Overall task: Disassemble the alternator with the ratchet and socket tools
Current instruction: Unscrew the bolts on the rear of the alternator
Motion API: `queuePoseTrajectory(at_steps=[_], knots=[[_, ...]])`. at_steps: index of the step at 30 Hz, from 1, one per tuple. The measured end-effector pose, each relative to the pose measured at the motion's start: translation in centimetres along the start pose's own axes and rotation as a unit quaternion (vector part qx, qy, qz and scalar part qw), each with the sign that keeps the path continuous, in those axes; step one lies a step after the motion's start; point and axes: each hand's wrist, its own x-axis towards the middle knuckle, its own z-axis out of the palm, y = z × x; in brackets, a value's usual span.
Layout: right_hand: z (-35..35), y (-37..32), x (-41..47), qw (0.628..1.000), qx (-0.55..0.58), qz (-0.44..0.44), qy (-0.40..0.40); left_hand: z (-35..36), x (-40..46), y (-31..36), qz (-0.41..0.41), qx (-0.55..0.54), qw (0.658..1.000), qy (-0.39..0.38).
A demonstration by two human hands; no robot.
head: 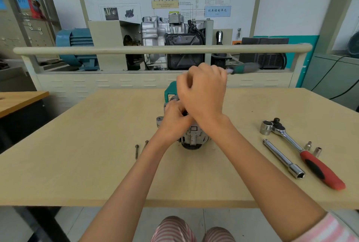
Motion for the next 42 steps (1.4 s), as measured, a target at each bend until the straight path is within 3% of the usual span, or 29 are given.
queuePoseTrajectory(at_steps=[2,4,6,7,8,9,11,12,14,15,17,19,22,24,26,28,30,32,33,36,39,41,42], knots=[[-0.4,0.4,0.7,0.972,0.23,0.039,-0.025,-0.1,0.0,0.3,0.024,0.012,1.0,-0.013],[-1.0,0.7,1.3,0.887,0.438,0.115,-0.086,-0.2,0.1,0.3,0.033,0.023,0.999,-0.035],[-1.2,1.2,1.6,0.822,0.532,0.15,-0.137,-0.4,0.1,0.2,0.042,0.007,0.998,-0.036],[-1.3,1.2,1.7,0.816,0.538,0.15,-0.15,-0.4,0.1,0.1,0.046,0.004,0.998,-0.035],[-1.3,1.1,1.6,0.831,0.519,0.136,-0.149,-0.5,0.1,0.1,0.05,0.006,0.998,-0.035],[-1.2,1.0,1.3,0.87,0.463,0.102,-0.132,-0.5,0.0,0.2,0.049,0.008,0.998,-0.036],[-0.6,1.0,0.5,0.965,0.252,0.001,-0.066,-0.4,0.1,-0.2,0.024,-0.004,0.999,-0.022],[-0.3,1.0,0.0,0.991,0.127,-0.026,-0.031,-0.4,0.2,-0.4,0.015,-0.012,1.0,-0.013],[-0.2,0.6,-0.5,0.998,-0.046,-0.032,-0.002,-0.2,0.3,-0.8,-0.004,-0.01,1.0,0.0],[-0.2,0.4,-0.6,0.997,-0.078,-0.027,-0.007,-0.1,0.3,-0.8,-0.008,-0.004,1.0,0.003],[-0.5,0.2,-0.3,0.999,-0.033,-0.013,-0.026,0.1,0.2,-0.4,0.003,-0.005,1.0,0.001],[-0.9,0.4,0.5,0.989,0.137,0.005,-0.057,0.2,0.1,0.0,0.025,0.008,1.0,-0.004],[-1.6,1.0,1.5,0.887,0.433,0.09,-0.138,0.2,-0.1,0.6,0.041,0.027,0.998,-0.028],[-1.5,1.3,1.6,0.833,0.513,0.135,-0.156,0.1,-0.1,0.7,0.048,0.022,0.998,-0.025],[-1.2,0.7,1.2,0.842,0.505,0.144,-0.126,0.0,-0.1,0.6,0.053,0.021,0.998,-0.022],[-0.7,0.5,0.6,0.915,0.393,0.077,-0.059,0.0,-0.1,0.5,0.039,0.021,0.999,-0.012],[-0.1,0.6,0.0,0.987,0.158,-0.017,-0.001,0.1,0.0,0.2,0.016,0.013,1.0,0.0],[0.2,0.4,-0.5,0.999,-0.011,-0.046,0.026,0.2,0.0,0.1,0.004,0.002,1.0,0.011],[0.2,0.3,-0.6,0.998,-0.031,-0.043,0.034,0.2,0.0,0.0,0.005,0.006,1.0,0.016],[0.0,0.2,0.1,0.991,0.135,-0.003,0.007,0.3,-0.2,0.3,0.013,0.016,1.0,0.007],[-0.9,0.8,1.4,0.902,0.403,0.116,-0.096,0.2,0.0,0.6,0.027,0.038,0.999,-0.025],[-1.1,1.5,1.7,0.84,0.5,0.162,-0.132,0.1,0.0,0.5,0.035,0.034,0.998,-0.031],[-1.0,1.7,1.7,0.829,0.517,0.164,-0.139,0.0,0.0,0.5,0.038,0.039,0.998,-0.027]])
